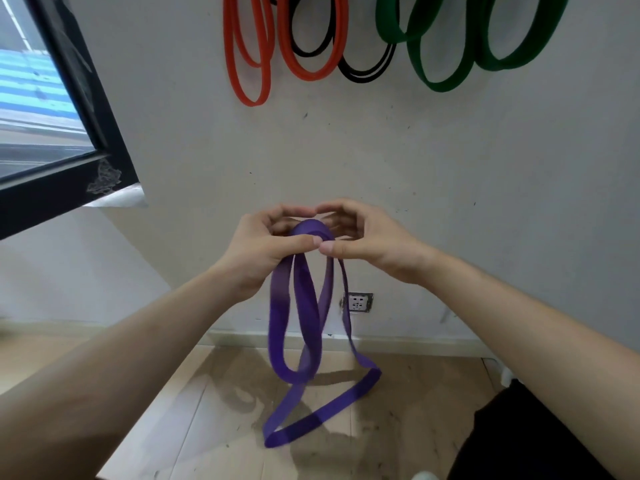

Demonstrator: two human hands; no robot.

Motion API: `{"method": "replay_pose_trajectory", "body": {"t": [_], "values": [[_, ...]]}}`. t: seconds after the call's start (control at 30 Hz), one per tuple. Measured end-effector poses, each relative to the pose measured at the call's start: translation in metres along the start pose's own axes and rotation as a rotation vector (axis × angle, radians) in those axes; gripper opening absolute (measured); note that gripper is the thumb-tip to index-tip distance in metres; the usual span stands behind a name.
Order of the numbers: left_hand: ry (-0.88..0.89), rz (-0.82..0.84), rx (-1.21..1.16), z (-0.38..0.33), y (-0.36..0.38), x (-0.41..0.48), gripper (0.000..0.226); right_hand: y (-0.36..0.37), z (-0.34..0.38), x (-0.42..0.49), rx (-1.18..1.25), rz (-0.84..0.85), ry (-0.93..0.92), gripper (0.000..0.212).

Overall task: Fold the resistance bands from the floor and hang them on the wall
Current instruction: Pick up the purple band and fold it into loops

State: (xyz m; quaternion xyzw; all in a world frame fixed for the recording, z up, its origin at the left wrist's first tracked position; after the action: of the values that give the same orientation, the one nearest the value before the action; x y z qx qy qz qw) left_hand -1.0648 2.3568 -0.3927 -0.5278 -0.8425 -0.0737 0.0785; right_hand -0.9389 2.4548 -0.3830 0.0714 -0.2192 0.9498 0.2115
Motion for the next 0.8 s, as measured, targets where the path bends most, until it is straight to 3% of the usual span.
{"method": "replay_pose_trajectory", "body": {"t": [0.13,0.33,0.5,0.7,0.8], "values": [[-0.036,0.051,-0.023,0.006,0.001,-0.002,0.046,0.007,0.001,-0.001,-0.156,0.029,-0.017,0.054],[-0.120,0.134,0.040,0.018,-0.005,-0.003,0.060,-0.002,0.012,-0.002,-0.295,-0.027,-0.072,0.033],[-0.194,0.237,0.291,0.056,-0.019,-0.005,0.043,-0.024,0.017,-0.005,-0.064,-0.203,-0.107,0.026],[-0.275,0.253,0.549,0.107,-0.026,-0.006,0.015,-0.051,0.017,-0.013,0.053,-0.394,-0.109,0.026],[-0.325,0.273,0.516,0.111,-0.018,-0.007,0.024,-0.061,0.018,-0.019,0.074,-0.460,-0.113,0.025]]}}
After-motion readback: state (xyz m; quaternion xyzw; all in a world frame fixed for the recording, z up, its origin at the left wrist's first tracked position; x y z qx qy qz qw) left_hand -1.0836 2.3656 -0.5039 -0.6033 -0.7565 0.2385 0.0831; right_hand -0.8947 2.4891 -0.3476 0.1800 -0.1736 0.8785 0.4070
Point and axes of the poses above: each hand's wrist, its own x-axis towards the middle knuckle, its own y-axis out of the palm, z = x × y, the point moved 7 cm from there along x, towards the middle knuckle, and after that the axes turned 5 degrees about -x, right-handed, at the moved point
